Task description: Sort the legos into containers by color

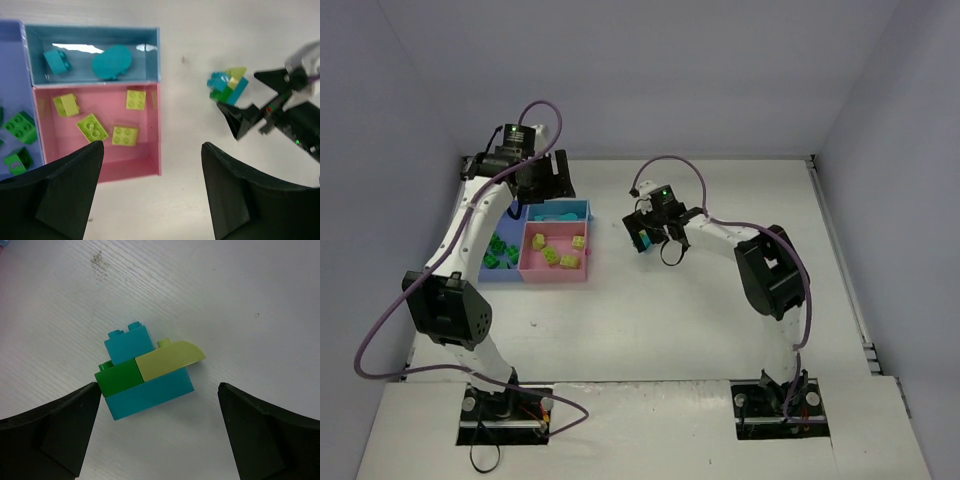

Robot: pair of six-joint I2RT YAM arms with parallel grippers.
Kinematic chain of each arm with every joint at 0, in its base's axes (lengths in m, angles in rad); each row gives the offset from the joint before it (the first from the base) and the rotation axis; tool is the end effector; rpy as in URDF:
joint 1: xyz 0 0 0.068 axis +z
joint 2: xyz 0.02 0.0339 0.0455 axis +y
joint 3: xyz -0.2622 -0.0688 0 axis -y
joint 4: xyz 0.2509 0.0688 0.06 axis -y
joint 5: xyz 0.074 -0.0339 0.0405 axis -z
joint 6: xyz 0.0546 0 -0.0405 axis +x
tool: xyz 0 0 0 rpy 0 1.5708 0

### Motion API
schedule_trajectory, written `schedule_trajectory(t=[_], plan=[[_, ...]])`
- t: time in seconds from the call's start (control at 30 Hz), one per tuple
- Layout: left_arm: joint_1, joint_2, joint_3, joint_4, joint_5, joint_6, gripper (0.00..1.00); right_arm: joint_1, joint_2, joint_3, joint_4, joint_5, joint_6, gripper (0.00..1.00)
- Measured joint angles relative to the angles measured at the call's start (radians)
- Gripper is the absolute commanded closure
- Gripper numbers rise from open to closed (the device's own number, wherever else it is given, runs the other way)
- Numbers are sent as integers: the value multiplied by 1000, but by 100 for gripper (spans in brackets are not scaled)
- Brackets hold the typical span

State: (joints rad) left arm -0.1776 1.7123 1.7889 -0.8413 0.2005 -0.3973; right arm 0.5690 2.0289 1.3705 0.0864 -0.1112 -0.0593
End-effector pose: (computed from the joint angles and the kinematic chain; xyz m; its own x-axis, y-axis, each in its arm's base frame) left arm 0.3864 -0.0804 0.3638 -0.7501 -0.2506 -0.6120 0.0264 0.9133 -0.4063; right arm 0.4002 0.2632 0.1732 -0.4188 -0.3378 -0.8429 -0.6400 0.7683 0.0101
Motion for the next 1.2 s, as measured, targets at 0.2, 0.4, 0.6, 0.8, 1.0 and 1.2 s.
schedule_trajectory(t=[0.2, 0.4, 0.6, 0.8, 1.0, 1.2], plan=[[-10, -79, -142, -13, 53, 0, 28, -1, 65, 49, 0, -9, -60, 0], [-10, -97, -204, -27, 74, 0, 28, -1, 98, 72, 1, -44, -99, 3], [-10, -101, -220, -25, 97, 0, 28, -7, 105, 72, 8, -72, -97, 20], [-10, -102, -228, -24, 118, 0, 28, -7, 105, 61, 27, -81, -95, 39], [-19, -121, -255, -21, 140, -7, 28, -8, 80, 17, 56, -87, -95, 62], [-50, -142, -281, -17, 185, -18, 28, -8, -21, -108, 51, -115, -100, 98]])
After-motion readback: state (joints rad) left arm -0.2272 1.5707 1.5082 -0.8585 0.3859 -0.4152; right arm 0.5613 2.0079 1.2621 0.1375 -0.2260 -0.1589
